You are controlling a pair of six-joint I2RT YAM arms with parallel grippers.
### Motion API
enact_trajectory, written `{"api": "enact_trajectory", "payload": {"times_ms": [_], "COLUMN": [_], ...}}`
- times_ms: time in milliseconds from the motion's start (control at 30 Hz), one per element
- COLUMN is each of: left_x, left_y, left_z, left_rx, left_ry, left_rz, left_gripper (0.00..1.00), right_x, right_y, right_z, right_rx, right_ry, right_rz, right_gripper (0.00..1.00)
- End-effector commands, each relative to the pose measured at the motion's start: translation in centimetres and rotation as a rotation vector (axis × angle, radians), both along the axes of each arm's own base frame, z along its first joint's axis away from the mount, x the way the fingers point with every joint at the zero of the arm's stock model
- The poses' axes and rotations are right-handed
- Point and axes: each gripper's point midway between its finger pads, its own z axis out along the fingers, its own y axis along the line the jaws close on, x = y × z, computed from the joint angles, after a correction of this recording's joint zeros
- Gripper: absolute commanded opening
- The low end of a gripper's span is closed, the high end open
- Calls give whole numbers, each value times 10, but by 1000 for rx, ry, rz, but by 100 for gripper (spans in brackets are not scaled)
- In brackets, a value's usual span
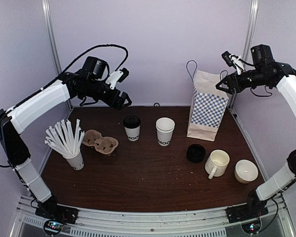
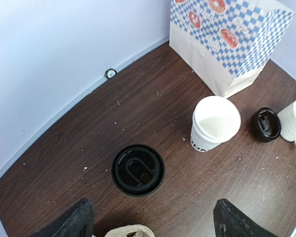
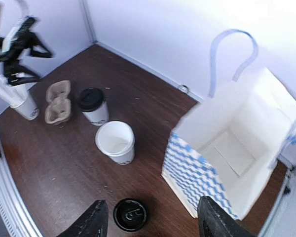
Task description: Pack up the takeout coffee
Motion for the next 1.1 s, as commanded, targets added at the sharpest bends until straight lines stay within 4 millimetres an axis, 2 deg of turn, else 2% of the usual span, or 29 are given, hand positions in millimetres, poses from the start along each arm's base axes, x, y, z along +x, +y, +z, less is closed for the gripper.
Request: {"api": "enact_trajectory", "payload": {"times_ms": [0,167,333,400,467,567,700,800,933,1067], "left_x": [-11,-17,-19,-20,-20,-21,-21,-21,-23,-23], "left_y": [-11,-10,-13,-14,-15,-15,-16,-18,-20,-20], "left_z": [4,-1,-4,-5,-6,-7,-8,-10,-11,-12], "left_rx": [-103,-103,-105,-108,-109,-109,-113,-115,-118,-115], "left_ry": [6,5,17,21,24,27,33,40,46,47], "left_rz": [-30,-46,-59,-63,-66,-69,-75,-79,-85,-84], "left_gripper": [87,87,87,87,87,87,86,86,86,86], "right_x": [60,95,125,135,145,159,172,177,182,185], "right_y": [-60,-89,-95,-98,-100,-104,-106,-110,-116,-119], "right_z": [-14,-29,-49,-53,-61,-73,-81,-83,-92,-96], "right_rx": [-90,-129,-138,-143,-153,-146,-140,-143,-168,-160], "right_ry": [9,55,131,138,151,177,191,186,197,206], "right_rz": [-383,-541,-590,-610,-623,-641,-653,-666,-689,-693], "right_gripper": [66,71,73,80,79,76,61,49,44,29]}}
